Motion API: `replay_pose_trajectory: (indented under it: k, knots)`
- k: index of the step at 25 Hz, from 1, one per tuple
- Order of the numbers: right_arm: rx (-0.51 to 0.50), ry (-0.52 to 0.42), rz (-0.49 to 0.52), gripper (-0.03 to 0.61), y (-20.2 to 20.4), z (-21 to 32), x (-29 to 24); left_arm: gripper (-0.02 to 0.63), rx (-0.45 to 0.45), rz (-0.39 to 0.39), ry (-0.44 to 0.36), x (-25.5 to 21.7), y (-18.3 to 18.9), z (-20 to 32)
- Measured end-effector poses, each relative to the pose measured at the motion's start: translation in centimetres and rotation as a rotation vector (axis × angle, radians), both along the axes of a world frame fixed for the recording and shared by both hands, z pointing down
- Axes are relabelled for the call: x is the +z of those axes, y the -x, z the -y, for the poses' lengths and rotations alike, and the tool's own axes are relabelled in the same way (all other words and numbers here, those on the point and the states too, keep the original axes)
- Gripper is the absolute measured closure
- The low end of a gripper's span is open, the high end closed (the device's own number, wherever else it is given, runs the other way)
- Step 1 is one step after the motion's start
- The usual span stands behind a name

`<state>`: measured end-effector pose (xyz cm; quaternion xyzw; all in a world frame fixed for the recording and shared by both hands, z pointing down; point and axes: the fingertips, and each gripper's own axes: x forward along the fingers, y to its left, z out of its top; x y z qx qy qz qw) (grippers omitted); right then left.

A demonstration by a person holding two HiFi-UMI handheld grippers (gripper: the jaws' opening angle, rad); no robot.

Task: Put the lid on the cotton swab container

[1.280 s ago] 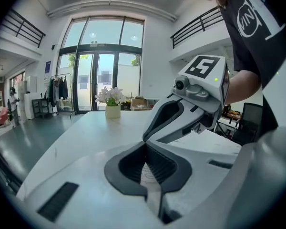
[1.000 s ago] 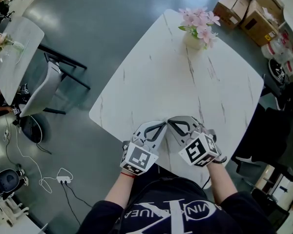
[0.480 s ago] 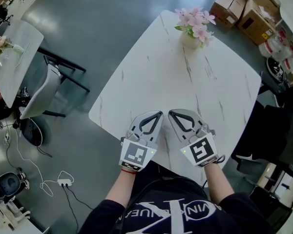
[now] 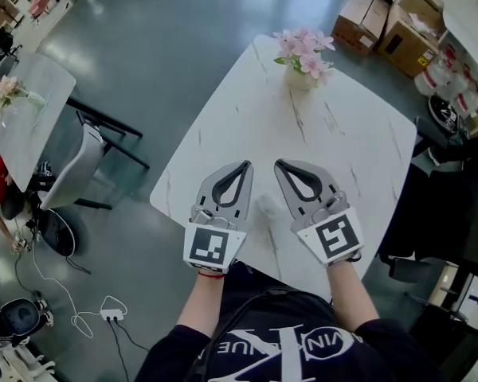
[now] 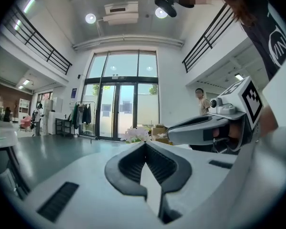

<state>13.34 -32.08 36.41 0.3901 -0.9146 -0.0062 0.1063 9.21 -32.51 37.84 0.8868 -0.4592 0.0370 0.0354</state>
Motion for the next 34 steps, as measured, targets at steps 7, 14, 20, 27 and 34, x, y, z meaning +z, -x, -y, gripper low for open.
replay_pose_trajectory:
  k: [7, 14, 20, 27, 34]
  knots:
    - [0.053, -0.022, 0.014, 0.577, -1.1, -0.2, -1.9, 0.609, -0.032, -0.007, -0.039, -2.2, 1.6, 0.2]
    - [0.082, -0.045, 0.023, 0.577, -1.4, -1.2, -3.2, 0.608, -0.007, -0.002, -0.051, -3.2, 1.3, -0.8]
    - [0.107, -0.062, 0.023, 0.577, -1.9, -1.9, -4.0, 0.609, 0.018, -0.006, -0.068, -4.2, 0.9, -1.1]
    - [0.143, -0.069, 0.007, 0.577, -2.4, -2.4, -5.2, 0.608, 0.046, -0.012, -0.084, -5.2, 0.5, -1.4]
    - [0.175, -0.054, -0.024, 0.577, -2.8, -3.1, -6.2, 0.608, 0.067, -0.013, -0.085, -5.8, 0.2, -1.9]
